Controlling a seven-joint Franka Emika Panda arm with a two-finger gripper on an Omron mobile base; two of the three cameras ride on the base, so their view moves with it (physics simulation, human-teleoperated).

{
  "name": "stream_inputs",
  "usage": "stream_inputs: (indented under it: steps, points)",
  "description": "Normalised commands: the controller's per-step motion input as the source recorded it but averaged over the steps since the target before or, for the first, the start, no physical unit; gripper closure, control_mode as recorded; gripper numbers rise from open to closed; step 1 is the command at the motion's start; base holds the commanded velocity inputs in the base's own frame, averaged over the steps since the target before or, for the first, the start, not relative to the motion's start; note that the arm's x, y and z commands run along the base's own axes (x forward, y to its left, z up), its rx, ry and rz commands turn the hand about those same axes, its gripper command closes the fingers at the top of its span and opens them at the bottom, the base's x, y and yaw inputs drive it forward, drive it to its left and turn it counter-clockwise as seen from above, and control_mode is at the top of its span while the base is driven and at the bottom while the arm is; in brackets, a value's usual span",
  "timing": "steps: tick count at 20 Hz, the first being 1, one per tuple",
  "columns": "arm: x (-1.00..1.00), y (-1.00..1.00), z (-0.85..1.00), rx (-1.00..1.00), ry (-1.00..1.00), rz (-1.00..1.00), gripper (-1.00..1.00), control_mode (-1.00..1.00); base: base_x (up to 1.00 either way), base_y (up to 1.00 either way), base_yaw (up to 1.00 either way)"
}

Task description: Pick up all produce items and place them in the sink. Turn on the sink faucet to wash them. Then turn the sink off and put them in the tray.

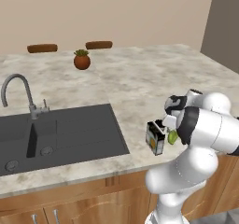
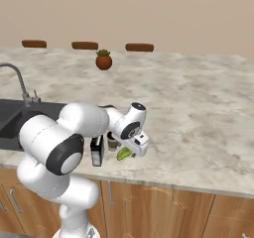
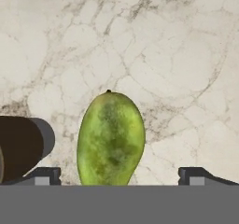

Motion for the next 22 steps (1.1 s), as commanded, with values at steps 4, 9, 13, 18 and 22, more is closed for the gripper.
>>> stream_inputs:
  steps: [4,9,13,18,22]
  points:
    - [0.00,0.28,-0.11,0.00,0.00,0.00,-1.00,-1.00,0.00,0.00,0.00]
    - [0.00,0.00,-0.20,0.00,0.00,0.01,-1.00,-1.00,0.00,0.00,0.00]
    - [-0.04,0.00,-0.11,0.00,0.00,0.06,-1.00,-1.00,0.00,0.00,0.00]
    - [-0.19,0.00,-0.01,0.00,0.00,0.07,-1.00,-1.00,0.00,0.00,0.00]
    - [-0.29,0.05,-0.03,0.00,0.00,0.08,-1.00,-1.00,0.00,0.00,0.00]
